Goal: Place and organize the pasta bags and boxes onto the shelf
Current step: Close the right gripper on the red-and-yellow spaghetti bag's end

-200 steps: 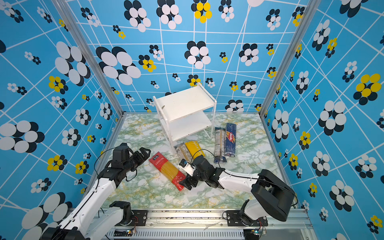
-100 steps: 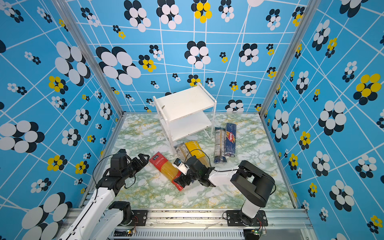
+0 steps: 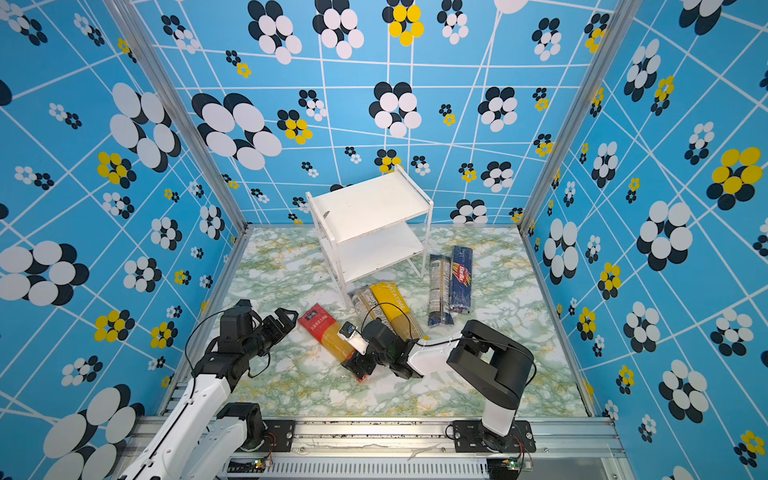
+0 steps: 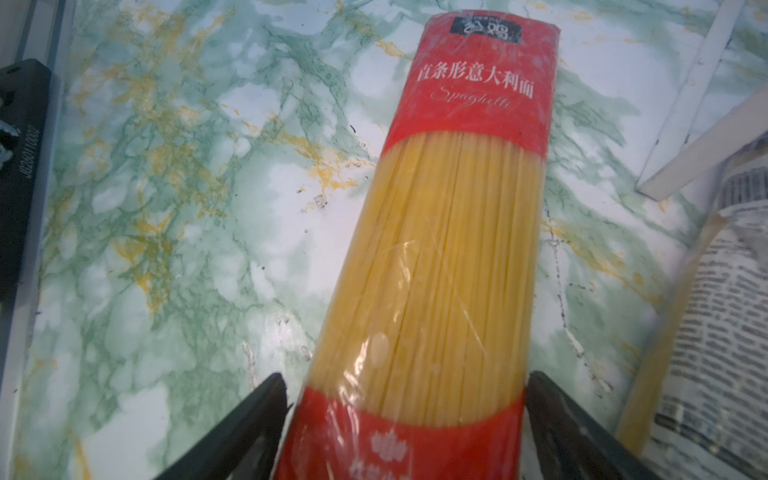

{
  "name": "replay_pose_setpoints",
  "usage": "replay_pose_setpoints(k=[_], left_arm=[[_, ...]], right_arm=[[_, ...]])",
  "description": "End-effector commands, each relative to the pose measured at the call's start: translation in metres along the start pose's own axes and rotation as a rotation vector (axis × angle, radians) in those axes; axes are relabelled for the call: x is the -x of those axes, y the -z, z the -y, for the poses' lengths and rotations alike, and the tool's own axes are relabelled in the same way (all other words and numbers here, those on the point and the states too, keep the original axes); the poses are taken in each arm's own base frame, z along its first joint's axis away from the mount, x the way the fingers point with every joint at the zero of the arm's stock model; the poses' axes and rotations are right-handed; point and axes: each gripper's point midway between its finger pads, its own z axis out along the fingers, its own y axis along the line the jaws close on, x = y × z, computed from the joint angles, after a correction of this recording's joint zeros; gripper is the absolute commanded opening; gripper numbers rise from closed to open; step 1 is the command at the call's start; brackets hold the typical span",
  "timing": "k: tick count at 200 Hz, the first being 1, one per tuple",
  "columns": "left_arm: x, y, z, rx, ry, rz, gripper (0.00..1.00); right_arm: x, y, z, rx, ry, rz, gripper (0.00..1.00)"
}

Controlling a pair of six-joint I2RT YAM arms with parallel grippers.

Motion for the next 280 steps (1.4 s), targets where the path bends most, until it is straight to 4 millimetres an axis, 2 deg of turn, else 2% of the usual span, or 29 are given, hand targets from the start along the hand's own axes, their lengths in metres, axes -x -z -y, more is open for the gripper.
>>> replay_pose_setpoints(k=[1, 81, 122, 195, 280], left_arm=[[-0.001, 0.001, 0.002, -0.029, -0.016, -0.002, 0.99], [-0.006, -0.003, 0.0, -0.044, 0.026, -0.017, 0.99], [-0.007, -0.003, -0.002, -0.042, 0.036, -0.017, 0.99], [-0.008, 0.002, 0.002, -0.053, 0.041, -0.022, 0.99], [-0.01, 0.002, -0.003, -0.043, 0.055, -0.021, 0.99]], right_arm=[[-0.004, -0.006, 0.003, -0.051, -0.005, -0.02, 0.92], [-0.027, -0.007, -0.005, -0.087, 0.018, -0.078, 0.9], [-0.033, -0.009, -0.008, -0.096, 0.025, -0.091, 0.89], [-0.045, -0.007, -0.008, -0.117, 0.04, -0.122, 0.82], [-0.046, -0.009, -0.01, -0.114, 0.038, -0.124, 0.73]])
